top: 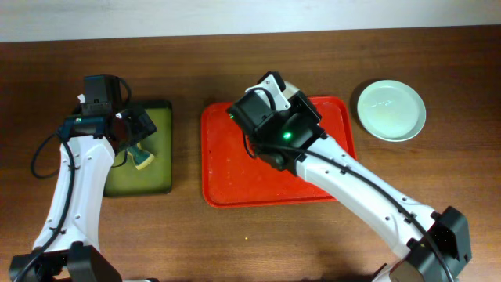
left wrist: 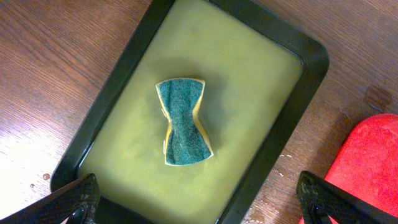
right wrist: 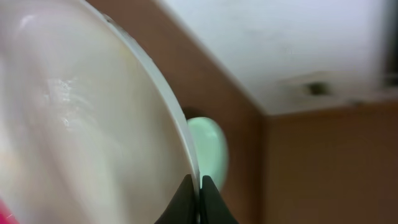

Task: Clean dirty plates on tray and stack at the side
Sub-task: 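Carry the white plate right and stack it on the plate pile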

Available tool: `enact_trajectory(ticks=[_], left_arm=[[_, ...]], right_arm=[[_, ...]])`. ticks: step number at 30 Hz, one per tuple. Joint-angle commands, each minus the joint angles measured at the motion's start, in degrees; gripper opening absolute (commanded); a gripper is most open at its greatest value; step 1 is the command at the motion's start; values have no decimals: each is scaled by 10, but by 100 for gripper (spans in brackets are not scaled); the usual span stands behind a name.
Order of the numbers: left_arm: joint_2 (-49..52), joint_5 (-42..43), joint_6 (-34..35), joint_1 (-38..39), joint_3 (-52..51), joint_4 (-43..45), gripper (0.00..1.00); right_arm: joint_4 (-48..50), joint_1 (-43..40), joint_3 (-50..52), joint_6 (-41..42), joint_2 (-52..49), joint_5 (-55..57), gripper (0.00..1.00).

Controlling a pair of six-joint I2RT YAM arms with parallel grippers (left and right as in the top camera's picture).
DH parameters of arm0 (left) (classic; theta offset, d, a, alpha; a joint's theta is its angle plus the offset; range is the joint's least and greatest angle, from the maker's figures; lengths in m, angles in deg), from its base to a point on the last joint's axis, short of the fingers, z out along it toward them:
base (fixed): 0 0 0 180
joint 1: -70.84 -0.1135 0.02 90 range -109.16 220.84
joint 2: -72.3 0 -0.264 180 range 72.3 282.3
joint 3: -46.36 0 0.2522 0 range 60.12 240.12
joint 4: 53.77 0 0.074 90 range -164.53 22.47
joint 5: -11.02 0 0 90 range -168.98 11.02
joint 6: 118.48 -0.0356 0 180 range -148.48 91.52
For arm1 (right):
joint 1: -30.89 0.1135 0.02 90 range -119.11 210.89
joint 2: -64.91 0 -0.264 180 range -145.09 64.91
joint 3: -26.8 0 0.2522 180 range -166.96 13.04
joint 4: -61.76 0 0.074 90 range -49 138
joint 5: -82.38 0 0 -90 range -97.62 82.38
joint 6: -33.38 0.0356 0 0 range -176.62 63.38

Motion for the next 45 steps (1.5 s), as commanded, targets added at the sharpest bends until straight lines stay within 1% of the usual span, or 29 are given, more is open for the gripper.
enact_trajectory(ticks=[1, 2, 3, 7, 10, 11, 12, 14, 16, 18, 21, 25, 32, 33, 34, 37, 38, 42, 43, 44, 45], left_arm=[[1, 6, -1, -4, 4, 0, 99], [1, 6, -1, -4, 4, 0, 99], [1, 6, -1, -4, 4, 0, 99], [1, 6, -1, -4, 4, 0, 99], [1, 6, -1, -4, 4, 0, 99], [1, 6, -1, -4, 4, 0, 99], [1, 6, -1, -4, 4, 0, 99], [1, 6, -1, -4, 4, 0, 99], [1, 6, -1, -4, 4, 0, 99], [1, 6, -1, -4, 4, 0, 99], [1, 6, -1, -4, 4, 0, 99], [1, 6, -1, -4, 4, 0, 99], [1, 6, -1, -4, 4, 0, 99], [1, 6, -1, -4, 4, 0, 99], [1, 6, -1, -4, 4, 0, 99], [1, 6, -1, -4, 4, 0, 99], [1, 6, -1, -4, 4, 0, 99], [1, 6, -1, -4, 4, 0, 99], [1, 6, -1, -4, 4, 0, 99], [1, 6, -1, -4, 4, 0, 99], [1, 6, -1, -4, 4, 0, 99]], right_arm=[[3, -46, 32, 9, -13, -122, 4], [5, -68, 32, 66, -13, -134, 4], [9, -93, 31, 97, -9, -168, 4], [28, -245, 28, 99, 1, -423, 4], [41, -396, 29, 99, -12, -632, 4], [42, -439, 29, 99, -19, -675, 4], [43, -464, 29, 99, -24, -694, 4], [42, -540, 29, 99, -45, -713, 4], [46, -597, 29, 99, -68, -713, 4], [63, -644, 29, 131, -96, -710, 4], [95, -685, 29, 193, -129, -710, 4], [131, -714, 29, 215, -164, -710, 4], [144, -715, 29, 219, -171, -689, 5], [144, -715, 29, 219, -171, -690, 15], [141, -715, 29, 219, -171, -692, 30], [123, -715, 29, 219, -171, -693, 51], [115, -715, 29, 219, -170, -693, 54], [61, -715, 29, 219, -140, -694, 60], [50, -715, 29, 219, -129, -694, 68], [34, -715, 29, 219, -116, -694, 89], [14, -715, 29, 219, -99, -694, 98]])
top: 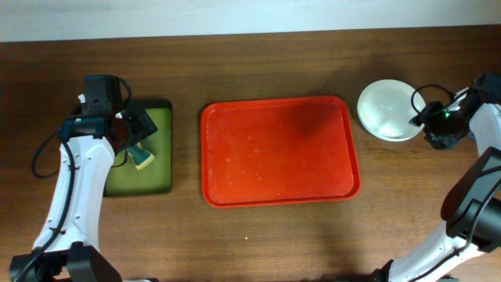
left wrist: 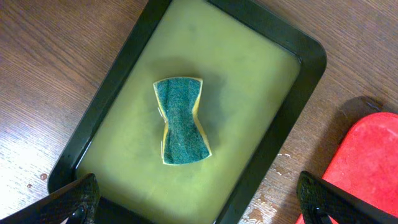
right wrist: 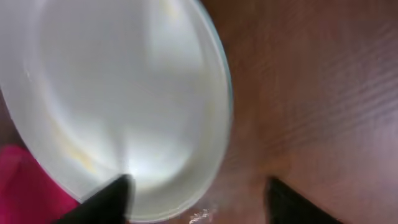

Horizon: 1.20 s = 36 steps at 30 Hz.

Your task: Clean dirty plates on tray and stack at the side

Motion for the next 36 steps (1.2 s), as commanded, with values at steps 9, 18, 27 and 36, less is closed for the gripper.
enact_trajectory(ticks=[9, 18, 27, 36], left_arm=[[1, 2, -1, -4, 4, 0, 99], [1, 2, -1, -4, 4, 0, 99], [1, 2, -1, -4, 4, 0, 99], [1, 2, -1, -4, 4, 0, 99]], right_arm=[[-213, 90, 2, -55, 276, -4, 99], [-338, 336, 8, -54, 370, -5, 98], [-348, 431, 8, -54, 361, 1, 98], [-349, 431, 32, -54, 356, 30, 99]])
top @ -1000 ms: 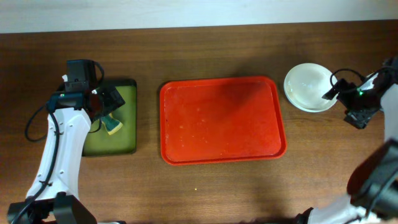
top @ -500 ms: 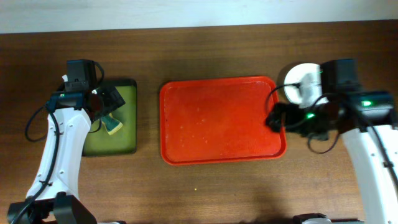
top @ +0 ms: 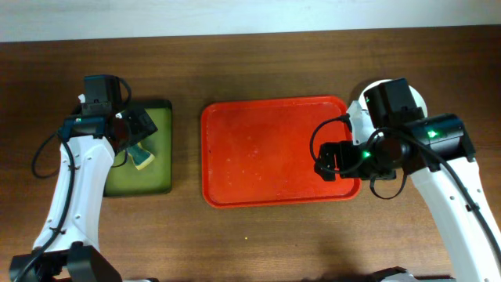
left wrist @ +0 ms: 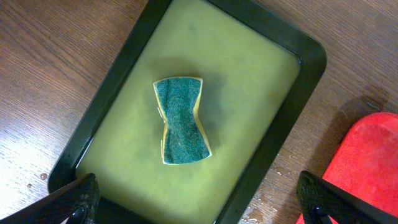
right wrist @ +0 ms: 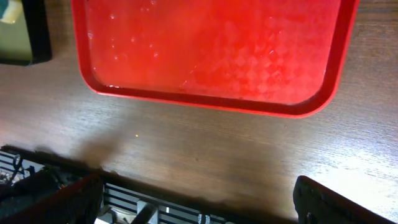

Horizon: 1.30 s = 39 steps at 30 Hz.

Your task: Clean dirty plates on tray and stack at the side

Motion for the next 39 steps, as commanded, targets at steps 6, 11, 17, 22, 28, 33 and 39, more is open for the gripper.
enact_trajectory(ticks=[6, 11, 17, 22, 28, 33, 39], left_arm=[[1, 2, -1, -4, 4, 0, 99], [1, 2, -1, -4, 4, 0, 99], [1, 2, -1, -4, 4, 0, 99], [1, 2, -1, -4, 4, 0, 99], [1, 2, -1, -4, 4, 0, 99], [1, 2, -1, -4, 4, 0, 99], [1, 2, -1, -4, 4, 0, 99]], right_arm=[[211, 4, 200, -5, 102, 5, 99], [427, 4, 381, -6, 300, 16, 99], [584, 4, 572, -6, 586, 86, 99], [642, 4, 654, -6, 689, 117, 99], [722, 3, 733, -6, 744, 162, 99], [819, 2, 789, -6, 758, 165, 99], [871, -24, 828, -6, 770, 165, 99]])
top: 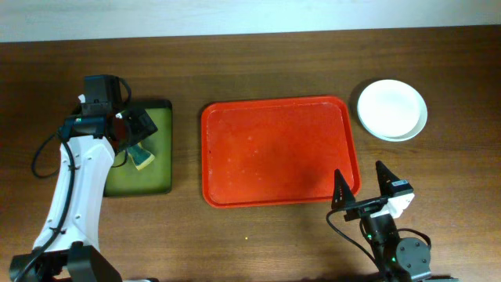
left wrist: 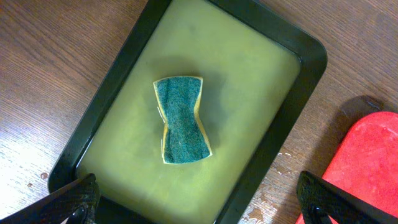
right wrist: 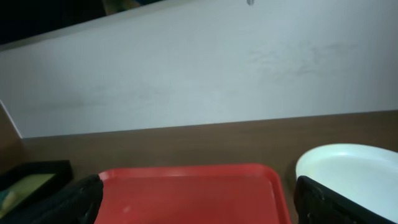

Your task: Clean dirty plates on tray and stack at the side

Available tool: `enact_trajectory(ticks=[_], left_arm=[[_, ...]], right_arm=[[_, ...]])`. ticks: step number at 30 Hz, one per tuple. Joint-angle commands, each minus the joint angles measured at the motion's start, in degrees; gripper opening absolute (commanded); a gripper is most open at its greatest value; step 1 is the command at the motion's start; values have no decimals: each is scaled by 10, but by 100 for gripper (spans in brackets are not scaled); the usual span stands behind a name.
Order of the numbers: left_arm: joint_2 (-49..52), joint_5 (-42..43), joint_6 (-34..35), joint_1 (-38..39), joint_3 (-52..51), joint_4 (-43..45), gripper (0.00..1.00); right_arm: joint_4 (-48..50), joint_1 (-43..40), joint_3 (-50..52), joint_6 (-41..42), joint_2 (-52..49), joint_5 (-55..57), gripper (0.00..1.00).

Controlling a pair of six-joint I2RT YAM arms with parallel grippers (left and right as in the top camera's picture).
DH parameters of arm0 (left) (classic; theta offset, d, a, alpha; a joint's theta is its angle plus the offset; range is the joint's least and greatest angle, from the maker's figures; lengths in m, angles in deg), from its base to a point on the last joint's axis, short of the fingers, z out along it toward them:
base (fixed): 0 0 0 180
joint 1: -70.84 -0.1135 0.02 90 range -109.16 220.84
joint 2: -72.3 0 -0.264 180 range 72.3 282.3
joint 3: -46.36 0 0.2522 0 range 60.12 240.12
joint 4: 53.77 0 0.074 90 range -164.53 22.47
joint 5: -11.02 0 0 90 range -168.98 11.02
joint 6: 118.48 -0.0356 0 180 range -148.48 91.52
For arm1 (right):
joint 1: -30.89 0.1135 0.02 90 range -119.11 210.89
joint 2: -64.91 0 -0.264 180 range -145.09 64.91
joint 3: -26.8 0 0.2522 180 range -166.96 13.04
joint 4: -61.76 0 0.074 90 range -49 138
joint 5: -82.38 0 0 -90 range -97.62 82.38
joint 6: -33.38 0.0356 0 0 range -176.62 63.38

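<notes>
The red tray (top: 274, 149) lies in the middle of the table with nothing on it; it shows again as a red tray (right wrist: 186, 186) in the right wrist view. White plates (top: 392, 110) sit stacked on the table to its right, and their rim, the white plates (right wrist: 348, 168), is seen from the side. My right gripper (top: 364, 192) stands open near the front edge, apart from both. My left gripper (left wrist: 199, 205) hangs open above a green-topped sponge (left wrist: 182, 121).
The sponge lies in a black basin (left wrist: 292, 118) of yellowish liquid left of the tray, also seen as a black basin (top: 160, 188) from overhead. A pale wall (right wrist: 199, 68) runs behind the table's far edge.
My right gripper was above the right part of the tray, looking down on it. Now it is back at the table's front edge, facing level across the tray, open. The left arm has not moved.
My right gripper was shut on a white plate's rim over the tray. Then it was open beside the plates at the right, with the tray bare. Afterwards it was over the tray's right part, and now it is at the front edge. The left gripper stayed open over the sponge.
</notes>
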Motion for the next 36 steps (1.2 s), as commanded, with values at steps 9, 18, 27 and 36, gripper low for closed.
enact_trajectory(ticks=[9, 18, 27, 36], left_arm=[[1, 2, -1, -4, 4, 1, 99], [1, 2, -1, -4, 4, 1, 99], [1, 2, -1, -4, 4, 1, 99], [2, 2, -1, -4, 4, 1, 99]], right_arm=[[-90, -64, 8, -61, 7, 9, 99], [-90, -63, 8, -83, 7, 9, 99], [-90, -63, 8, -83, 7, 9, 99], [-90, -63, 8, -83, 7, 9, 99]])
